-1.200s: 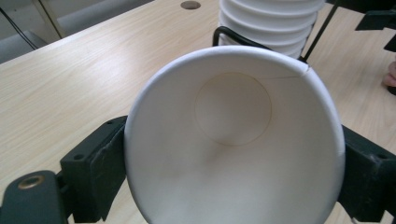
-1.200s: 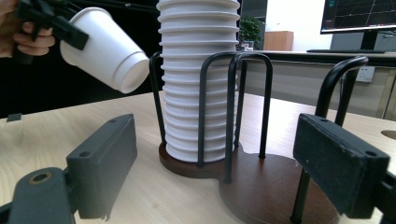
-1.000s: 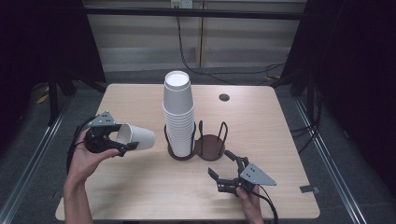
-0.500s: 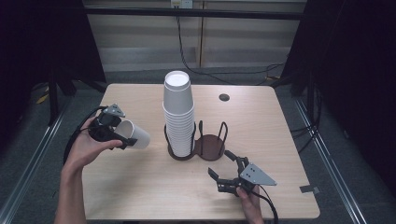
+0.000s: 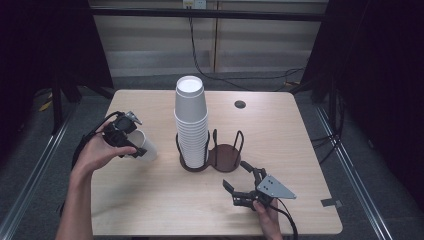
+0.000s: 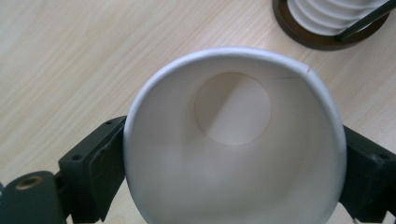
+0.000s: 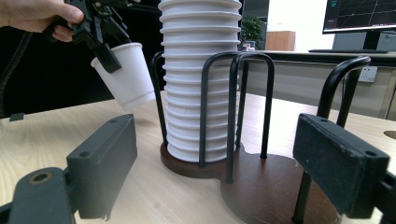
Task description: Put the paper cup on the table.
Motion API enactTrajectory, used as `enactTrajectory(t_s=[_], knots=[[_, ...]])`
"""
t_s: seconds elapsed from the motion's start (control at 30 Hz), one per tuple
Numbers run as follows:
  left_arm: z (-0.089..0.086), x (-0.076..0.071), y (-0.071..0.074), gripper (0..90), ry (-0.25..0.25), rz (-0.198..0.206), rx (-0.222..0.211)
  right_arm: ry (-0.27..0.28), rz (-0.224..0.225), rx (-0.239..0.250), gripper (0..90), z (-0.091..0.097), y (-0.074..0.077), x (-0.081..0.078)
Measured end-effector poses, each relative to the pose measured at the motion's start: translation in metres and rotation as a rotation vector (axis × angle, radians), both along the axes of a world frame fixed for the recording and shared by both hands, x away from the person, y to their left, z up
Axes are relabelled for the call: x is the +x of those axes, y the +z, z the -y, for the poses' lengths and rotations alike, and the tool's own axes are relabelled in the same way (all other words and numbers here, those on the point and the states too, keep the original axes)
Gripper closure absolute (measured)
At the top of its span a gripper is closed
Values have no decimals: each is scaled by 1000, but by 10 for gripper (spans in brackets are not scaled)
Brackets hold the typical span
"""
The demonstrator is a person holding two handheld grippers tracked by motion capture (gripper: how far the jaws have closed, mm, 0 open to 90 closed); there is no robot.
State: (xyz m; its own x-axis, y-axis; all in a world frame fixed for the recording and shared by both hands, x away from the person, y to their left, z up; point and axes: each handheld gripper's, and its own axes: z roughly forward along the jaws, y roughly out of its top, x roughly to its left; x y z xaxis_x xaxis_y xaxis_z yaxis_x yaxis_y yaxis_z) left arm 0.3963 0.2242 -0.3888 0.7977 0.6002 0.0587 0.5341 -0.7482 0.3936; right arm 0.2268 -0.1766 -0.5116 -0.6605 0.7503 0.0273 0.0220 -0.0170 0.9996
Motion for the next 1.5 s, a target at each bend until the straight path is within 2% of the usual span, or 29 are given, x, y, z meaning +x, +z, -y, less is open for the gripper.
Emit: enactTrajectory(t_s=[0.03,0.17,0.3,0.4,0.5,0.6,0.83,0.9,0.97,1.1,1.2,1.33,1.5], knots=[[1,1,-2,101,3,-3,0,0,0,0,131,0,0,0],[5,4,-4,98,0,-6,47,0,1,0,131,0,0,0],[7,5,-5,94,-16,-27,77,2,1,0,131,0,0,0],[10,5,-8,89,-18,-23,125,2,1,0,131,0,0,0],[11,7,-13,84,-24,-20,129,3,1,-1,131,0,0,0],[13,8,-18,79,-27,-35,160,3,1,-1,131,0,0,0],[14,9,-22,67,-25,-9,146,3,3,-2,131,0,0,0],[13,10,-26,61,-16,-6,160,3,3,-1,131,0,0,0],[12,10,-29,65,-4,-5,137,0,2,-1,131,0,0,0],[10,10,-33,59,-16,-11,127,0,1,0,131,0,0,0],[10,9,-37,60,-29,-8,150,-1,1,0,131,0,0,0],[7,8,-45,63,-29,-22,152,-1,2,-1,131,0,0,0],[-1,3,-52,84,-33,-35,121,-1,1,0,131,0,0,0]])
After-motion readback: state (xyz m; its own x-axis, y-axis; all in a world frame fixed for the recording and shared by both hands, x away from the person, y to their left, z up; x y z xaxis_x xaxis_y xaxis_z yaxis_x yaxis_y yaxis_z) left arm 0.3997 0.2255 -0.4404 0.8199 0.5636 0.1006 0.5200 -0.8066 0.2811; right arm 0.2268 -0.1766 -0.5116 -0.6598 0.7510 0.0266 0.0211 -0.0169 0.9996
